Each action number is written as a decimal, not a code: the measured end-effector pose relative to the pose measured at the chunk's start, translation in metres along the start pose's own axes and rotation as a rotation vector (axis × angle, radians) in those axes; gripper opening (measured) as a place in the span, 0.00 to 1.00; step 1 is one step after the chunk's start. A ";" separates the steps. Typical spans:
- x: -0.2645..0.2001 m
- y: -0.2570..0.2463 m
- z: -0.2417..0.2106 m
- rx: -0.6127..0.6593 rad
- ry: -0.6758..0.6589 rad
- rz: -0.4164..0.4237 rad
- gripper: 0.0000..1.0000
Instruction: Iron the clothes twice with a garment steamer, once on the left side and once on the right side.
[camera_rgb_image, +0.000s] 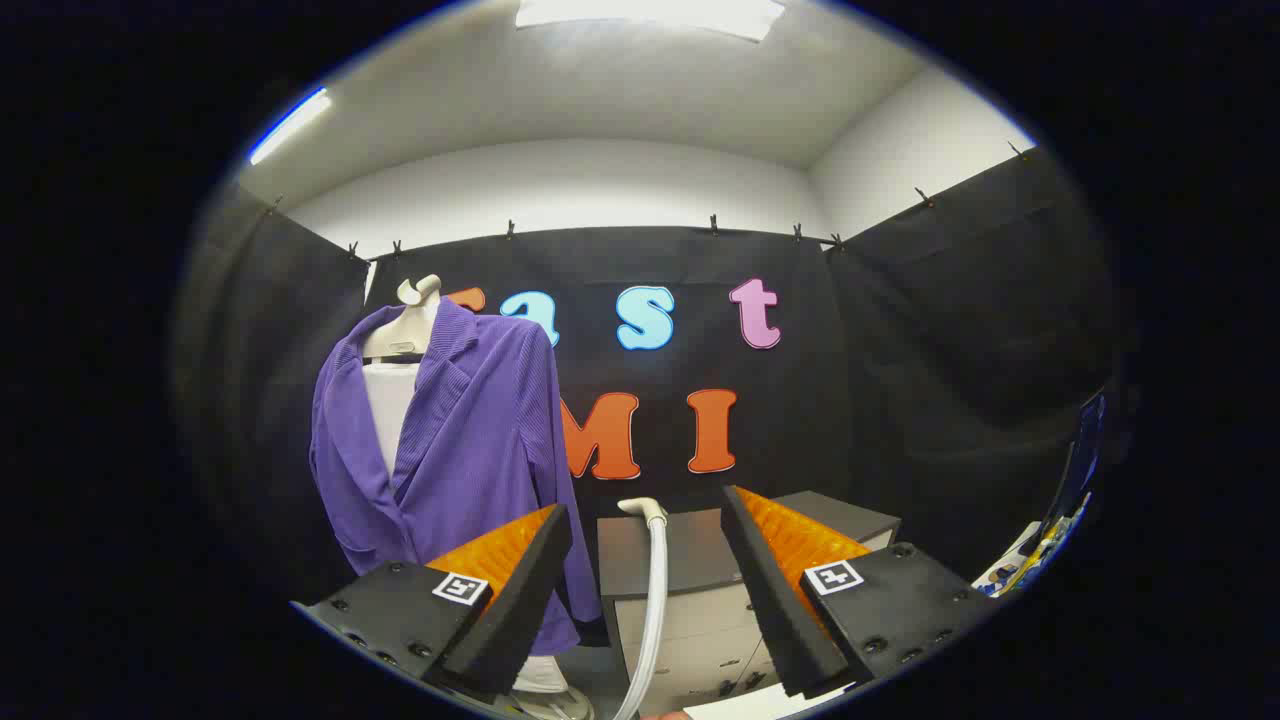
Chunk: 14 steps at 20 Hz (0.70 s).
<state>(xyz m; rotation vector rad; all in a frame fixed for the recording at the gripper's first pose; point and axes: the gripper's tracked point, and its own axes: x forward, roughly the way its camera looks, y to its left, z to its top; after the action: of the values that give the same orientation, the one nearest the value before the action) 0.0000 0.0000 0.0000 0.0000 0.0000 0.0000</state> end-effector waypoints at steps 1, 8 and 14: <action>0.001 0.000 0.001 0.001 0.000 0.000 0.99; 0.002 0.001 0.003 0.002 -0.005 0.005 1.00; 0.001 0.000 0.007 0.003 -0.015 -0.003 0.99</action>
<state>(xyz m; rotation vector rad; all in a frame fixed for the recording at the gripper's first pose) 0.0006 0.0000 0.0071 0.0030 -0.0150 -0.0033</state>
